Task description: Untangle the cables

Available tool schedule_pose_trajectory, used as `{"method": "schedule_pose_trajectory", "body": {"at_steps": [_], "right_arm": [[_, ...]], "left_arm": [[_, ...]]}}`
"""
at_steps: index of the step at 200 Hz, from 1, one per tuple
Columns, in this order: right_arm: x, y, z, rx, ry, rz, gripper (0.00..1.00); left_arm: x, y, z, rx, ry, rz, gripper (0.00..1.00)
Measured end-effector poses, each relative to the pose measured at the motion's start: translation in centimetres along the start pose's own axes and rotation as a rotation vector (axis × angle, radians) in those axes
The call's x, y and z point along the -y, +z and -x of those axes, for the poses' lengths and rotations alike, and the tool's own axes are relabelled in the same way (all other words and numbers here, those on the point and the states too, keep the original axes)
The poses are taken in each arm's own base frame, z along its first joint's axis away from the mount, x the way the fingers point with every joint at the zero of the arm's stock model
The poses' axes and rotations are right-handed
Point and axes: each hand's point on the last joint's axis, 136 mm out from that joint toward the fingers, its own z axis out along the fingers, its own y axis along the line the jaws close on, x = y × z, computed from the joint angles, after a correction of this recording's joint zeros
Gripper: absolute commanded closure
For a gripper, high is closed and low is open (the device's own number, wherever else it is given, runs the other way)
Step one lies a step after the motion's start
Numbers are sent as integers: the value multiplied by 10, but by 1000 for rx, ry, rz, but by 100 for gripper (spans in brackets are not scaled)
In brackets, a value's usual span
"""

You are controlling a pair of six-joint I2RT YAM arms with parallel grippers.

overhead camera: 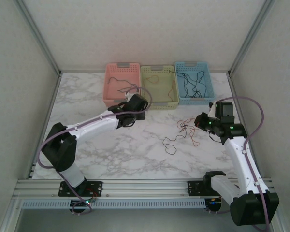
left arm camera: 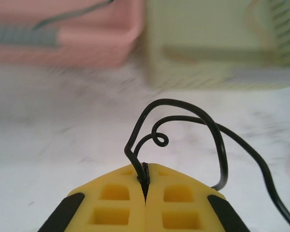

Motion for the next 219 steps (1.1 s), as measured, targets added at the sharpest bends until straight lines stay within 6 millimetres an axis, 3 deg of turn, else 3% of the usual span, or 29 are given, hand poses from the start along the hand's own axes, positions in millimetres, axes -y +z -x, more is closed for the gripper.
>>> {"method": "schedule_pose_trajectory", "body": {"at_steps": [41, 61, 81, 92, 107, 115, 123, 137, 154, 174, 198, 219], "right_arm": [[1, 0, 0, -1, 1, -3, 100], [1, 1, 0, -1, 1, -4, 100], [1, 1, -1, -3, 0, -5, 100], [1, 2, -1, -6, 1, -6, 100], [2, 3, -2, -12, 2, -9, 100], [2, 4, -2, -14, 3, -10, 100], [3, 4, -2, -15, 4, -11, 100], [3, 5, -2, -18, 5, -12, 100], [4, 5, -4, -27, 6, -16, 100], [5, 5, -6, -32, 7, -25, 100], [6, 7, -7, -39, 9, -28, 100], [6, 8, -7, -43, 11, -27, 100]], "left_arm": [[82, -26, 87, 122, 2, -207, 100], [122, -20, 116, 144, 19, -297, 100], [165, 0, 134, 152, 44, -390, 100], [186, 17, 138, 151, 53, -439, 83], [214, 41, 144, 170, 63, -512, 26], [228, 56, 146, 198, 60, -558, 5], [238, 72, 144, 222, 57, -595, 0], [243, 105, 129, 225, 53, -620, 0], [236, 150, 93, 142, 48, -598, 0], [221, 173, 66, 57, 76, -545, 0], [216, 158, 68, 31, 129, -519, 3], [208, 111, 79, 10, 192, -508, 11]]}}
